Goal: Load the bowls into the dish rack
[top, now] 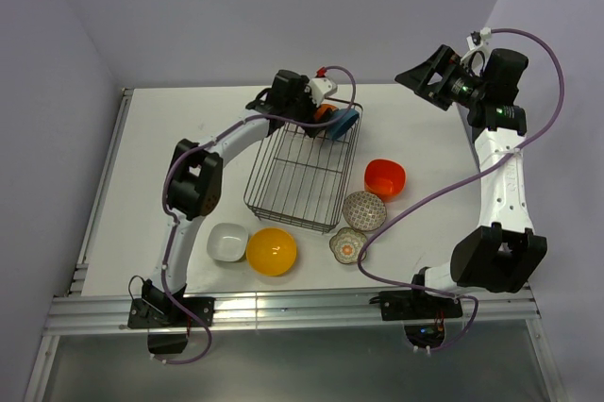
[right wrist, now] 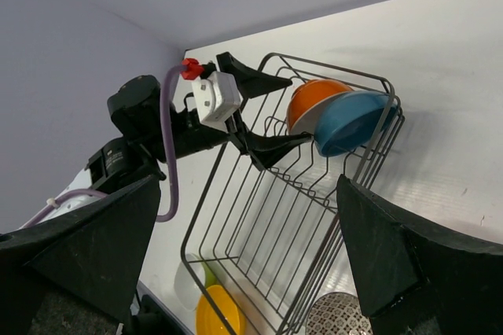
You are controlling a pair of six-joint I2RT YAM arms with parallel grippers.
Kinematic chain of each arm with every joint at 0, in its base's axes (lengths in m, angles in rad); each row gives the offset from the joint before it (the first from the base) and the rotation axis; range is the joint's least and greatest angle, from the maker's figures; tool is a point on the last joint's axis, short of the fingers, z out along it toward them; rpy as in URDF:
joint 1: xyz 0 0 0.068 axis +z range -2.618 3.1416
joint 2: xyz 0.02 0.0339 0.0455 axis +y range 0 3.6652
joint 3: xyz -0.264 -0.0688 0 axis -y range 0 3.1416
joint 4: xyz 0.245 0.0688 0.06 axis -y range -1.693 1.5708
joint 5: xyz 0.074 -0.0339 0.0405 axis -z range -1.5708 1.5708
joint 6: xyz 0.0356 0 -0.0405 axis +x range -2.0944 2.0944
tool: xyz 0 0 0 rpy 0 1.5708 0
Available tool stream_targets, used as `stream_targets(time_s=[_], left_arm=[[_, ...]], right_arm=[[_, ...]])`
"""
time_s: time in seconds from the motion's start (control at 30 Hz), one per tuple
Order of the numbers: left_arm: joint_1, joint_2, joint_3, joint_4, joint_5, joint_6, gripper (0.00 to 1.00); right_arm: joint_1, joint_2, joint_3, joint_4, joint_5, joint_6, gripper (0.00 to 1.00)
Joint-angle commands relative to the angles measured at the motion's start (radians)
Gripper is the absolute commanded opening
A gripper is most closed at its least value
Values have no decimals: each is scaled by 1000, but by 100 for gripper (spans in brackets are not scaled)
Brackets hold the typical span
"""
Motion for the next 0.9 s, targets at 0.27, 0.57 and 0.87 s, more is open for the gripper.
stream_targets(time_s=[0.27, 0.57, 0.87], left_arm=[[23, -245, -14, 27, -66, 15, 99], [121, -497, -145, -44, 29, -186, 99], [311, -785, -475, -105, 381, -303, 99]], right_arm=[[-6, 2, 72, -146, 5, -187, 100], [59, 10, 131, -577, 94, -679, 96], [280, -93, -85, -682, 264, -886, 96]])
